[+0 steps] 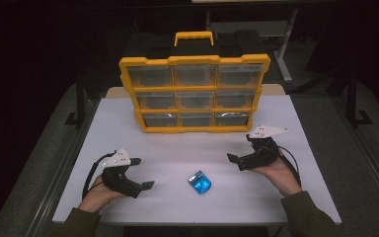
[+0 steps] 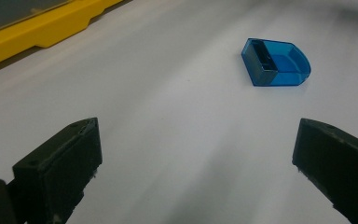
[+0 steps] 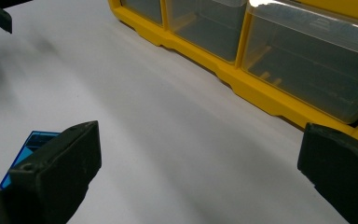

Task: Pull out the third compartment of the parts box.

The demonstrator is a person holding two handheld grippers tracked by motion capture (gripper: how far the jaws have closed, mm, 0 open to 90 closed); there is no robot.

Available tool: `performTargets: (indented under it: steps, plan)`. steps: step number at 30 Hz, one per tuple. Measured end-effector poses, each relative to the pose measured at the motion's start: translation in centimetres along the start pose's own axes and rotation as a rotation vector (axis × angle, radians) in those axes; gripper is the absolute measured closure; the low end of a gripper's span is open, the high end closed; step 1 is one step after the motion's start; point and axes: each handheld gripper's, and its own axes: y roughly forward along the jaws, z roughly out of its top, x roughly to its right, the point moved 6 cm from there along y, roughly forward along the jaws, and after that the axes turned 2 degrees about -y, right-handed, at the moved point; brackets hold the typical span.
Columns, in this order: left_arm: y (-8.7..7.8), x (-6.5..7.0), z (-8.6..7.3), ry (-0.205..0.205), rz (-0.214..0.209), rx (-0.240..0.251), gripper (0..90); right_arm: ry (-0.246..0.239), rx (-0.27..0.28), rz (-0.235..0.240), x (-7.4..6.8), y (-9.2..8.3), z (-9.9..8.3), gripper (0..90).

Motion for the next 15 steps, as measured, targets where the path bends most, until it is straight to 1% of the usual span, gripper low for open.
performTargets:
  steps: [5,6,9,15]
  plan:
    - [-0.02,0.03,0.03,-0.003,-0.006,-0.001,1.2,-0.002,-0.004,-0.003,0.16,0.29,0.14,0.0]
    - [-0.03,0.02,0.05,0.002,-0.007,-0.001,1.2,0.005,-0.005,-0.001,0.12,0.34,0.2,0.0]
    - [-0.01,0.04,0.07,0.002,-0.007,0.001,1.2,0.001,-0.003,-0.003,0.17,0.49,0.32,0.0]
    - [0.15,0.02,0.13,0.007,0.004,0.015,1.2,-0.006,-0.009,-0.003,0.41,1.01,0.62,0.0]
